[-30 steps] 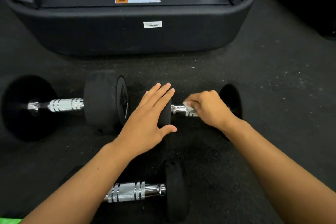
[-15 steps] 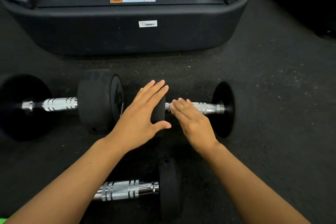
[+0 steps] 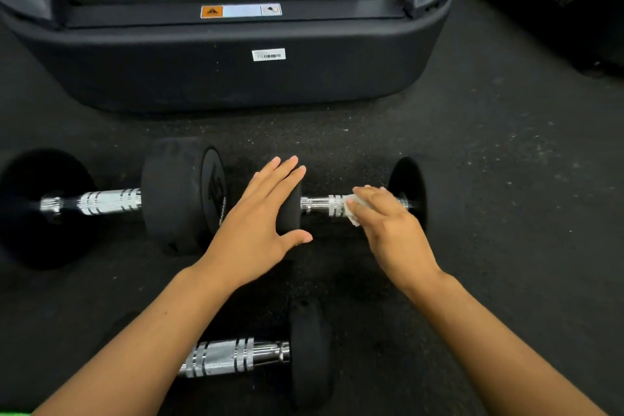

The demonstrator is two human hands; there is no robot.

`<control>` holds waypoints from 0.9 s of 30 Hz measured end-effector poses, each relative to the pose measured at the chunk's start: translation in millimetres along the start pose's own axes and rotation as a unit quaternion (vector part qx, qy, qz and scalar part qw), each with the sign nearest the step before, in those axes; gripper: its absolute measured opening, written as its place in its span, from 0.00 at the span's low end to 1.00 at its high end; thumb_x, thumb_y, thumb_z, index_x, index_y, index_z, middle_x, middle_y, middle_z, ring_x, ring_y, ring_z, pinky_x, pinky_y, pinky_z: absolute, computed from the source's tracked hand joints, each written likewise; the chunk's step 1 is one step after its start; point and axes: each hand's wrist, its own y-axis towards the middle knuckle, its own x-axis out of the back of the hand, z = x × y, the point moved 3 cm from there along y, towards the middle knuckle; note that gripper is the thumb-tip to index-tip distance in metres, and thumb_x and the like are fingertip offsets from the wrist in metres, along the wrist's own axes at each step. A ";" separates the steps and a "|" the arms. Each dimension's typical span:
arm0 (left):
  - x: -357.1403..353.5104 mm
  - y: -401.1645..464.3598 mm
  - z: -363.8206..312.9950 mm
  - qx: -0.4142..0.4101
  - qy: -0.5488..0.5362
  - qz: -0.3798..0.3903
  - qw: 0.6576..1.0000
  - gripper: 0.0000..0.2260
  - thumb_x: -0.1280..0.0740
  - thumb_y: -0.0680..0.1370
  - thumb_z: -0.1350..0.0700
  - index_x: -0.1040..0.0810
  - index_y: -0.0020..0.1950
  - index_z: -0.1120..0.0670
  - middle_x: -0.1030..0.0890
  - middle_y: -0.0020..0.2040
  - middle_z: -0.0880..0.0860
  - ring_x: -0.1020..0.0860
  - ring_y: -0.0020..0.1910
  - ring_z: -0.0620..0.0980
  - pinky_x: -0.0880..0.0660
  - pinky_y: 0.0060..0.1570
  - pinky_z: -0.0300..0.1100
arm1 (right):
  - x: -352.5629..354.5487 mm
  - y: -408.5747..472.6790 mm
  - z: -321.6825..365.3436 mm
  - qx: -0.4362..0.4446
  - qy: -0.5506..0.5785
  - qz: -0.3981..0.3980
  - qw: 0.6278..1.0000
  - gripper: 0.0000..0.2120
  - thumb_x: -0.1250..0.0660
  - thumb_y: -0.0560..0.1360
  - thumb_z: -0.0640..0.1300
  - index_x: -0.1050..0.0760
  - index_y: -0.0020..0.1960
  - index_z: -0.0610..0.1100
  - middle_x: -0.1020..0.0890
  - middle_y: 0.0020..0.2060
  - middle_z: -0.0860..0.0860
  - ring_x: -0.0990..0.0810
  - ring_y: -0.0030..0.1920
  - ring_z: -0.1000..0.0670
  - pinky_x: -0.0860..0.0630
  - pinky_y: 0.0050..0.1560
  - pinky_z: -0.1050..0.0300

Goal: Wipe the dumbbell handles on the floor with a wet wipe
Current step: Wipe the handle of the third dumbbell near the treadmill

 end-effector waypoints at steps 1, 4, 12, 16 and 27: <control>0.0 0.1 -3.4 0.007 -0.008 -0.013 1.000 0.38 0.28 0.70 0.48 0.44 0.74 0.46 0.48 0.74 0.38 0.57 0.73 0.35 0.56 0.73 0.38 | 9.7 -1.2 5.5 -0.015 0.006 0.001 1.000 0.12 0.36 0.76 0.39 0.21 0.57 0.42 0.23 0.55 0.47 0.25 0.56 0.47 0.24 0.56 0.47; 1.9 0.4 -27.9 -0.002 -0.068 -0.076 0.995 0.30 0.27 0.70 0.50 0.33 0.70 0.47 0.40 0.70 0.37 0.49 0.72 0.35 0.56 0.69 0.27 | 41.7 -1.9 28.8 0.028 0.014 -0.039 0.999 0.08 0.35 0.73 0.38 0.20 0.50 0.42 0.26 0.45 0.46 0.29 0.45 0.48 0.28 0.33 0.54; -21.0 2.5 -63.0 -0.032 -0.090 -0.175 0.980 0.09 0.27 0.70 0.63 0.18 0.49 0.57 0.19 0.53 0.50 0.26 0.59 0.44 0.32 0.62 0.34 | 63.7 -2.7 22.4 -0.104 0.241 -0.071 0.962 0.12 0.30 0.71 0.34 0.28 0.47 0.48 0.23 0.42 0.55 0.22 0.44 0.55 0.24 0.43 0.62; -38.1 18.0 -60.5 -0.040 0.002 -0.139 0.989 0.02 0.30 0.71 0.62 0.21 0.43 0.59 0.19 0.46 0.53 0.20 0.50 0.50 0.22 0.45 0.42 | 69.5 1.4 -3.6 -0.086 0.105 -0.042 0.990 0.19 0.31 0.70 0.32 0.26 0.59 0.44 0.24 0.56 0.51 0.31 0.60 0.55 0.35 0.61 0.67; -80.1 33.4 -47.0 0.046 0.079 -0.047 0.995 0.23 0.42 0.79 0.66 0.38 0.73 0.55 0.38 0.74 0.54 0.41 0.73 0.49 0.50 0.69 0.36 | 44.4 -7.7 -34.6 -0.146 -0.069 -0.027 0.987 0.28 0.34 0.75 0.38 0.39 0.71 0.34 0.36 0.71 0.41 0.43 0.73 0.42 0.45 0.72 0.47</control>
